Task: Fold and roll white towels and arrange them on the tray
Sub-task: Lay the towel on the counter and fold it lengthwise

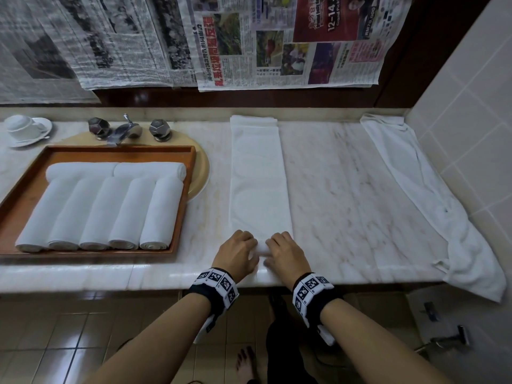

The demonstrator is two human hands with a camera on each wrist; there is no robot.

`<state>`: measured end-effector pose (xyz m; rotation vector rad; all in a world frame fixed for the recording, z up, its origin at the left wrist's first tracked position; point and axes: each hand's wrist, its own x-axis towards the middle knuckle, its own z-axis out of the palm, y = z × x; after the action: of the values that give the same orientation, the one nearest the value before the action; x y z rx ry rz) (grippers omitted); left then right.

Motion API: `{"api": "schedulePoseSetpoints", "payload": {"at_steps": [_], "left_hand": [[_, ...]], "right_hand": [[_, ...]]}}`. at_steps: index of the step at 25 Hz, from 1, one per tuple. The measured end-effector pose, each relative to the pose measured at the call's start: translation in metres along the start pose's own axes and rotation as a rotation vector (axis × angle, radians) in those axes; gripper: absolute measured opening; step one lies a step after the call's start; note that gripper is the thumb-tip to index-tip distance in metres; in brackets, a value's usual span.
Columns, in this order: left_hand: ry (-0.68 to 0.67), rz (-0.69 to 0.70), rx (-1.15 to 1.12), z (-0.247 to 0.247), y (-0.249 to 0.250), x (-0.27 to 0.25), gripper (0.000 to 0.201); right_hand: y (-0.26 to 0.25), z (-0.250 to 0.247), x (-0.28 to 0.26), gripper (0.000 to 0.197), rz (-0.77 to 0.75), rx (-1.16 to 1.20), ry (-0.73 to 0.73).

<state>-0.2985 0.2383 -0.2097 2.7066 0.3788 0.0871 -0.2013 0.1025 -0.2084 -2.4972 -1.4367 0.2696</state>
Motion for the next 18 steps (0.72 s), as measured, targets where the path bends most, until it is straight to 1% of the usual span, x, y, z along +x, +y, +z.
{"api": "schedulePoseSetpoints", "payload": {"at_steps": [2,3,5,8,11,12,13,14,16,17,18], "left_hand": [[-0.038,0.016,0.029,0.000,0.000,0.000,0.028],[-0.048,0.024,0.065,-0.001,0.001,0.003,0.031],[-0.057,0.055,0.114,-0.003,-0.001,0.010,0.030],[-0.140,0.058,0.087,-0.005,-0.004,0.011,0.015],[-0.221,0.064,0.087,-0.008,-0.006,0.013,0.019],[-0.246,0.070,0.096,-0.011,-0.005,0.014,0.021],[-0.237,0.084,0.092,-0.013,-0.004,0.013,0.021],[-0.178,0.105,0.085,-0.013,-0.004,0.012,0.021],[-0.037,0.113,0.049,-0.010,-0.002,0.004,0.015],[0.013,0.122,0.027,-0.006,0.000,-0.001,0.010],[0.029,0.127,0.018,-0.002,0.002,-0.004,0.007]], "right_hand": [[0.003,0.001,0.007,0.034,-0.023,-0.030,0.015],[0.005,0.002,0.010,0.031,-0.039,-0.046,0.031],[0.009,0.004,0.012,0.025,-0.059,-0.051,0.034],[0.012,0.004,0.005,0.026,-0.082,-0.010,0.050],[0.008,0.006,-0.006,0.038,-0.122,0.008,0.010],[0.008,0.008,-0.006,0.037,-0.128,0.014,0.023],[0.009,0.007,-0.003,0.034,-0.119,0.044,0.022],[0.010,0.004,0.002,0.030,-0.100,0.073,0.008],[0.013,-0.002,0.013,0.030,-0.027,0.134,-0.114],[0.016,-0.004,0.017,0.032,0.001,0.153,-0.166],[0.018,-0.004,0.019,0.033,0.008,0.152,-0.200]]}}
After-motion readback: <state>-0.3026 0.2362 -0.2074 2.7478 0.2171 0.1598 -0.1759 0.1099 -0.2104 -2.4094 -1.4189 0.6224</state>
